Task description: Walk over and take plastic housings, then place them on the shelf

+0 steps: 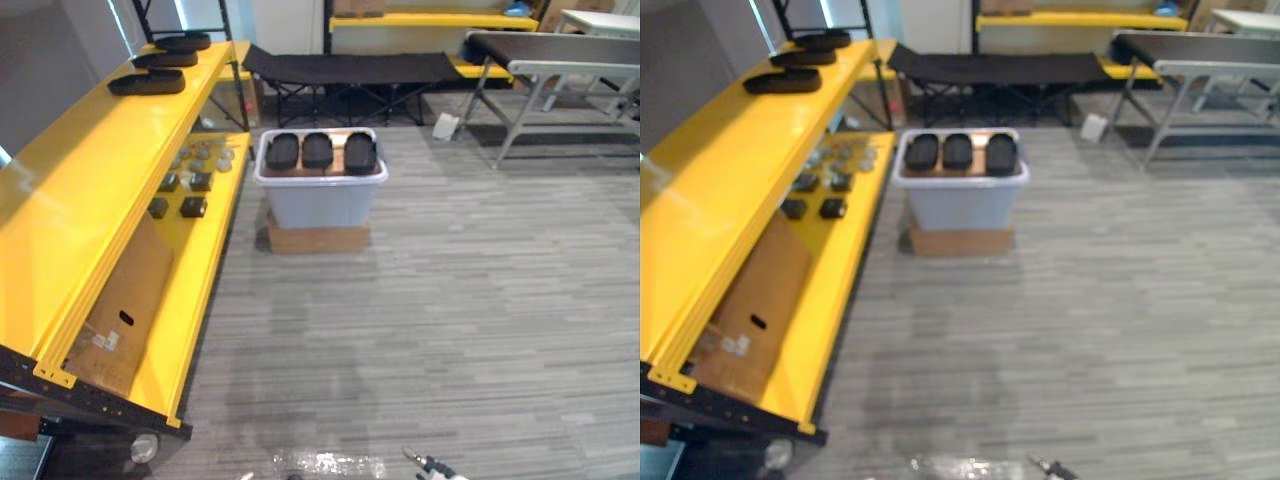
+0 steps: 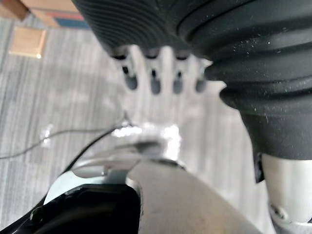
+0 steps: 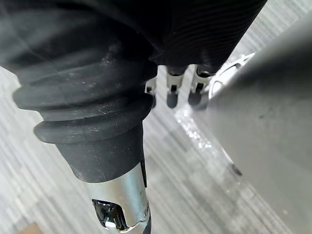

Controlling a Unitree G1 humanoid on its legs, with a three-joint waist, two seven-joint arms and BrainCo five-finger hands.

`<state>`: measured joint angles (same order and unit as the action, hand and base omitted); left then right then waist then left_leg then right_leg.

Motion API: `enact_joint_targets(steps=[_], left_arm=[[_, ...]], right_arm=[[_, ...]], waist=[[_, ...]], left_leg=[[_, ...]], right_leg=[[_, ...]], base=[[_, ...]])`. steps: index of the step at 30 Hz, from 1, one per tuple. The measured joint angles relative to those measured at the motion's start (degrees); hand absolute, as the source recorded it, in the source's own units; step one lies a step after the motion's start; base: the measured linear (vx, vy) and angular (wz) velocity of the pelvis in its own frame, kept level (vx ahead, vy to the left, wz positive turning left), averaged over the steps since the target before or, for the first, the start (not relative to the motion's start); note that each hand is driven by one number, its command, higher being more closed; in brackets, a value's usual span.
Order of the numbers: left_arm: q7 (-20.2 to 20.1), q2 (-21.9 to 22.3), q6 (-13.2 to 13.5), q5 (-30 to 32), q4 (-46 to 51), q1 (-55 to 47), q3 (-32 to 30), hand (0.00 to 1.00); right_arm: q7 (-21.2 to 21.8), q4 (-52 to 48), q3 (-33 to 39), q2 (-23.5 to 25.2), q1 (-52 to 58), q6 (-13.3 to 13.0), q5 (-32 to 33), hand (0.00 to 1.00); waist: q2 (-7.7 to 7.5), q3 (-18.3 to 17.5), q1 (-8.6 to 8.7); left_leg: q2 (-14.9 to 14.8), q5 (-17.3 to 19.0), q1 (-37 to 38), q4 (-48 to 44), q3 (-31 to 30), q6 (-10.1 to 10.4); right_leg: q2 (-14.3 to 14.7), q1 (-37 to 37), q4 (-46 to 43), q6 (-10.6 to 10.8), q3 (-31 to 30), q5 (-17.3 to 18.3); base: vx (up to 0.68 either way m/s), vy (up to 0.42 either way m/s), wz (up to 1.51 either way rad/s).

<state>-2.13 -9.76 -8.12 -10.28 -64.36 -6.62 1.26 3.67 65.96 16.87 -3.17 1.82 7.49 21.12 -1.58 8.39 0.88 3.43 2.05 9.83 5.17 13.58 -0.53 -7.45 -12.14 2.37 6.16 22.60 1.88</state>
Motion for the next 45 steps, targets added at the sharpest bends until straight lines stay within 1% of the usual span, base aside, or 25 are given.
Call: enact_joint_targets(steps=[5,8,9,13,16,19,20,21,22,23,24,26,27,29,31,32,33,35,37,38,39,41,43,44,45], left_arm=[[-1.4,0.2,-0.2,1.7,0.3,0.6,0.1,0.0],[-1.4,0.0,-0.5,1.9,1.1,1.1,0.2,0.0],[-1.4,-0.4,-1.0,2.2,1.2,1.6,1.0,0.0],[-1.6,-1.2,-2.2,2.3,1.2,2.8,1.5,0.0],[-2.4,-1.8,-2.2,0.9,1.2,2.4,1.0,0.0],[-1.4,-1.9,-2.2,-12.0,2.1,2.2,-1.5,0.0],[-0.2,-1.1,-1.8,-16.5,3.0,0.8,-3.6,0.0],[-0.2,-0.8,-1.7,-19.8,3.0,0.8,-5.9,0.0],[-0.3,0.1,-2.1,-20.9,3.1,0.9,-6.7,0.0],[-0.2,2.1,-1.0,-21.2,3.2,1.1,-8.9,0.0],[-0.3,3.0,-0.7,-21.1,2.9,2.0,-9.7,0.0],[-0.4,4.0,-0.7,-21.2,2.7,2.3,-10.0,0.0],[-0.6,4.1,-0.5,-21.3,3.0,2.3,-10.1,0.0],[-1.0,4.0,-0.5,-21.5,3.7,2.3,-10.4,0.0],[-0.9,5.4,-0.9,-20.9,4.8,1.9,-12.8,0.0],[-0.9,5.5,-0.9,-20.8,4.8,1.9,-13.0,0.0],[-0.9,6.2,-2.4,-19.9,4.7,1.0,-14.8,0.0],[-1.6,6.1,-4.4,-17.9,4.5,-1.8,-17.0,0.0],[-1.7,4.5,-5.7,-15.5,3.4,-2.5,-18.4,0.0],[-1.1,3.0,-6.1,-13.9,2.3,-2.5,-18.7,0.0],[-0.6,2.6,-6.2,-11.9,1.9,-2.0,-18.6,0.0],[-0.5,2.5,-5.3,-11.6,1.9,-1.4,-18.4,0.0],[-0.1,2.1,-4.0,-11.8,2.2,-1.5,-17.1,0.0],[0.0,2.1,-2.7,-12.0,2.5,-1.3,-16.2,0.0],[-0.1,1.6,-1.1,-12.4,2.7,-0.3,-15.9,0.0]], right_arm=[[1.2,-0.9,1.5,-0.2,0.7,-3.1,-0.4,0.0],[1.6,-2.8,1.5,0.5,0.9,-7.9,-2.7,0.0],[1.8,-3.5,1.2,0.9,1.7,-10.3,-2.2,0.0],[2.8,-4.3,-0.5,1.0,2.2,-12.8,-2.2,0.0],[5.3,-5.3,-1.5,0.8,2.7,-13.3,-2.2,0.0],[7.6,-5.7,-2.1,0.0,4.2,-12.5,-2.1,0.0],[7.8,-5.5,-2.4,-0.9,4.9,-10.8,-2.1,0.0],[7.8,-3.9,-2.3,-1.2,5.4,-9.2,-2.2,0.0],[7.8,-3.6,-2.0,-1.6,5.5,-8.8,-2.1,0.0],[7.8,-3.5,-2.3,-2.8,5.4,-8.6,-2.1,0.0],[7.7,-3.3,-1.7,-3.9,4.9,-8.3,-2.2,0.0],[7.7,-2.9,-0.2,-4.4,4.7,-8.3,-2.6,0.0],[7.6,-2.8,1.1,-4.2,4.2,-8.4,-3.8,0.0],[7.5,-3.1,3.0,-3.6,3.2,-8.2,-5.6,0.0],[6.1,-3.1,4.4,-3.5,3.2,-6.9,-8.5,0.0],[6.0,-3.1,4.4,-3.5,3.2,-6.8,-8.5,0.0],[5.5,-3.2,4.2,-3.4,3.5,-5.8,-8.3,0.0],[5.0,-3.3,3.3,-2.9,3.9,-3.9,-6.5,0.0],[5.1,-3.2,3.2,-2.1,2.2,-2.3,-6.0,0.0],[5.1,-2.4,3.0,-1.5,1.9,-2.2,-5.9,0.0],[5.1,-2.0,2.6,-1.0,0.9,-2.3,-5.4,0.0],[4.8,-1.0,2.7,0.2,-0.4,-2.9,-5.1,0.0],[4.8,-1.4,2.6,0.0,-0.5,-5.1,-6.3,0.0],[4.7,-1.2,2.1,-0.5,-0.5,-5.7,-6.2,0.0],[4.5,-1.3,0.9,-0.6,-0.6,-6.5,-6.2,0.0]], waist=[[0.08,1.6,0.06],[0.78,3.1,0.17],[0.65,3.5,0.44],[-0.18,4.5,0.14],[-1.13,4.7,-0.1],[-0.85,4.4,0.3],[0.09,3.2,0.12],[-0.54,2.2,0.3],[0.57,1.8,0.22],[2.82,2.1,-0.29],[3.8,3.3,-0.16],[4.47,3.5,-0.11],[4.43,3.6,-0.53],[3.88,3.8,-1.09],[4.93,4.3,-2.03],[5.04,4.4,-2.15],[5.58,4.8,-3.42],[3.67,4.4,-4.03],[0.54,4.0,-4.34],[-2.25,3.2,-4.65],[-2.71,3.4,-4.31],[-2.49,4.4,-3.92],[-2.26,4.9,-3.74],[-2.0,4.8,-3.86],[-1.42,4.6,-3.89]], left_leg=[[1.0,1.4,0.1,0.0,-2.0,-1.9],[-0.1,2.3,1.4,-0.1,-3.1,-3.7],[-1.8,2.7,1.8,0.0,-4.1,-3.7],[-5.9,4.2,3.2,-0.4,-3.4,-1.6],[-7.5,8.0,5.9,-3.7,-0.5,3.0],[-9.3,15.6,6.0,-11.0,-0.5,6.6],[-11.0,17.6,5.6,-15.3,-0.8,9.5],[-13.3,17.9,0.1,-28.3,-0.8,9.9],[-15.4,17.2,-3.3,-36.4,-1.1,9.8],[-19.3,16.3,-10.1,-51.1,-0.7,8.9],[-20.2,16.7,-13.1,-57.5,-0.5,8.6],[-18.2,16.8,-15.0,-56.3,-0.2,8.5],[-16.0,16.8,-16.7,-52.1,0.1,8.4],[-12.1,16.2,-20.3,-42.6,1.0,8.0],[-7.5,8.6,-24.0,-22.9,-2.4,7.5],[-7.4,8.1,-24.0,-21.8,-2.6,7.5],[-7.5,4.0,-24.5,-14.9,-4.2,7.7],[-7.6,-3.0,-25.1,-18.1,-2.5,3.6],[-6.1,-2.2,-25.9,-22.8,-0.3,0.8],[-3.5,-0.3,-25.7,-23.6,0.3,-2.0],[-2.4,1.1,-24.5,-23.6,0.5,-3.5],[-2.0,3.5,-20.1,-22.5,0.0,-3.5],[-1.5,5.3,-13.4,-20.3,0.4,-3.2],[-1.8,6.1,-9.8,-18.7,0.9,-3.2],[-2.6,6.8,-7.7,-17.5,1.0,-2.5]], right_leg=[[-3.6,4.5,-13.8,0.7,0.8,5.3],[-5.0,11.1,-27.9,-0.9,-1.6,6.7],[-3.3,12.3,-27.6,-1.5,-3.1,9.4],[0.2,17.5,-22.0,-0.3,-3.9,8.6],[0.5,20.3,-17.1,0.1,-4.2,4.2],[1.0,21.8,-18.0,-1.5,-5.8,2.0],[2.4,22.0,-18.5,-2.4,-5.5,2.6],[3.1,21.2,-18.5,-6.6,-5.4,-0.8],[4.2,19.7,-17.4,-7.0,-5.0,-0.9],[6.2,16.2,-14.5,-7.8,-4.7,-0.3],[7.0,11.7,-11.6,-8.0,-4.6,-0.2],[6.7,6.7,-8.7,-8.3,-5.3,0.0],[6.0,3.8,-7.0,-8.7,-5.6,0.3],[4.6,0.9,-5.4,-7.4,-6.2,2.4],[4.4,-1.8,-4.5,-6.3,-6.3,4.7],[4.5,-2.0,-4.5,-6.2,-6.3,4.8],[5.0,-3.7,-4.7,-5.9,-7.1,7.5],[4.1,-6.2,-5.8,-6.2,-9.0,11.9],[1.2,-5.4,-9.1,-8.0,-10.5,16.5],[-1.2,-4.5,-13.6,-7.9,-11.7,17.3],[-3.4,0.5,-25.1,-3.5,-12.3,15.0],[-6.2,8.4,-44.8,2.4,-13.4,10.8],[-9.0,11.8,-52.1,0.4,-10.1,12.8],[-9.9,12.9,-48.9,-0.8,-6.8,14.1],[-9.2,14.0,-41.0,-0.4,-4.0,14.5]], base=[[0.0,0.068,0.22],[0.05,0.07,0.11],[0.1,0.001,0.27],[0.16,-0.027,-0.01],[0.31,-0.048,-0.33],[0.41,-0.153,0.01],[0.59,-0.312,0.18],[0.61,-0.329,0.17],[0.52,-0.291,0.06],[0.44,-0.235,0.0],[0.54,-0.268,-0.02],[0.5,-0.205,-0.08],[0.42,-0.094,-0.3],[0.39,-0.034,-0.26],[0.37,0.089,-0.08],[0.31,0.154,-0.21],[0.33,0.206,-0.28],[0.47,0.265,-0.34],[0.48,0.212,-0.27],[0.5,0.158,-0.08],[0.5,0.169,0.01],[0.51,0.203,0.08],[0.49,0.182,-0.05],[0.43,0.108,-0.11],[0.4,0.085,-0.07]])
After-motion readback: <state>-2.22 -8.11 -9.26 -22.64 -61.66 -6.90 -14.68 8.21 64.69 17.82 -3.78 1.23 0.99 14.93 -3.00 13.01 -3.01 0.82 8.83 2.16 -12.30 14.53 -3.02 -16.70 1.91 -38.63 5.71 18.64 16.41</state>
